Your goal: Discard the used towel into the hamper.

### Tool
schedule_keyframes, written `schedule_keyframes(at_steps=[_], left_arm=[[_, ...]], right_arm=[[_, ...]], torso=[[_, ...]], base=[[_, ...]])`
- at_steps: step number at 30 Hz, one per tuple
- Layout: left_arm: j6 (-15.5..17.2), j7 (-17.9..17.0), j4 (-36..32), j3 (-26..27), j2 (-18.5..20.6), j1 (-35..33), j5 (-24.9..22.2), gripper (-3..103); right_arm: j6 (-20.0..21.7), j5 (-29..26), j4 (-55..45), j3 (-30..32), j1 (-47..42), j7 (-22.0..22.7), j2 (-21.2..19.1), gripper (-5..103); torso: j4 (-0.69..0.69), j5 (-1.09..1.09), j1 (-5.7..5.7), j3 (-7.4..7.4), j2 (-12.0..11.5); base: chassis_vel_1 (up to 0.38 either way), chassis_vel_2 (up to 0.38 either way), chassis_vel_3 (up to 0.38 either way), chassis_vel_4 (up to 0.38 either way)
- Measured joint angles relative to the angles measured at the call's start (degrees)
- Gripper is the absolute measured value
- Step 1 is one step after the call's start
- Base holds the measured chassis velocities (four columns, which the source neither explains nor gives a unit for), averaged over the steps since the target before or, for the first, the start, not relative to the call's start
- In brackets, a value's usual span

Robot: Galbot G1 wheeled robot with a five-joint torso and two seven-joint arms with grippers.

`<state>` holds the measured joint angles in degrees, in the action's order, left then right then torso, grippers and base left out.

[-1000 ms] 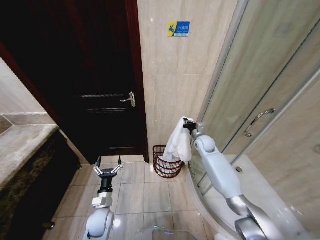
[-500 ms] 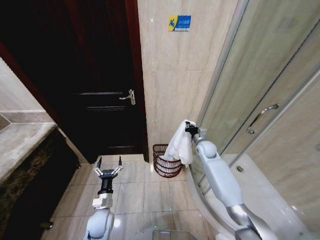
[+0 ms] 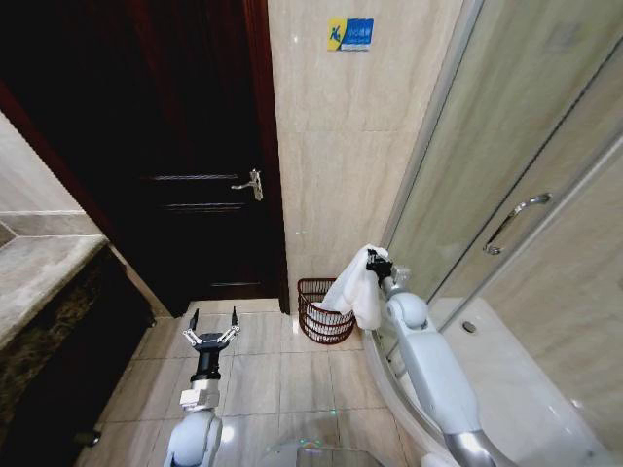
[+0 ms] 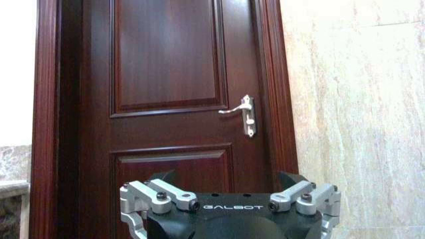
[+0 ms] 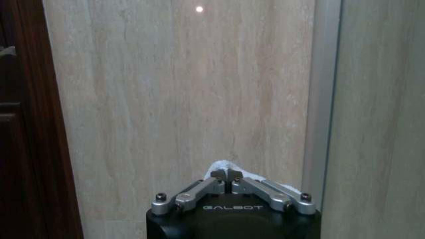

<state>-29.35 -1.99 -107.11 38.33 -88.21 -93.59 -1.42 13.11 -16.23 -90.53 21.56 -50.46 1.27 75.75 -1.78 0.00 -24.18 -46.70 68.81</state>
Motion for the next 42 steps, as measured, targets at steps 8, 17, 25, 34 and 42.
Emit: schedule_keyframes(at_steps=[8,17,25,34,42], left_arm=[[-0.1,0.0,-0.26,0.08,0.18,-0.28,0.03,100],[-0.1,0.0,-0.68,0.07,-0.02,-0.19,0.3,100],[-0.11,0.01,-0.82,0.14,0.0,-0.36,0.25,100],[-0.1,0.63,-0.54,-0.25,-0.3,0.09,0.45,100],[-0.01,0.82,-0.54,-0.33,-0.41,0.23,0.64,100]], right_arm=[[-0.4,-0.05,-0.22,0.58,-0.01,-0.36,-0.27,0],[-1.65,0.05,-0.85,0.3,-0.66,-0.76,-0.48,0],[-2.29,0.44,-1.2,0.19,-1.43,-0.63,-0.18,0],[-2.44,1.48,-2.23,0.27,-2.63,-0.47,0.08,0],[-2.57,2.4,-1.89,0.3,-2.34,-0.52,0.46,0]], torso=[[0.0,0.0,1.1,1.27,-2.36],[0.0,0.0,2.4,2.79,-5.19],[0.0,0.0,3.35,3.96,-7.32],[0.0,0.0,4.56,5.47,-10.02],[0.0,0.0,5.55,6.67,-12.21]], base=[[0.0,0.0,0.0,0.0],[0.0,0.0,0.0,0.0],[0.0,0.0,0.0,0.0],[0.0,0.0,0.0,0.0],[0.0,0.0,0.0,0.0]])
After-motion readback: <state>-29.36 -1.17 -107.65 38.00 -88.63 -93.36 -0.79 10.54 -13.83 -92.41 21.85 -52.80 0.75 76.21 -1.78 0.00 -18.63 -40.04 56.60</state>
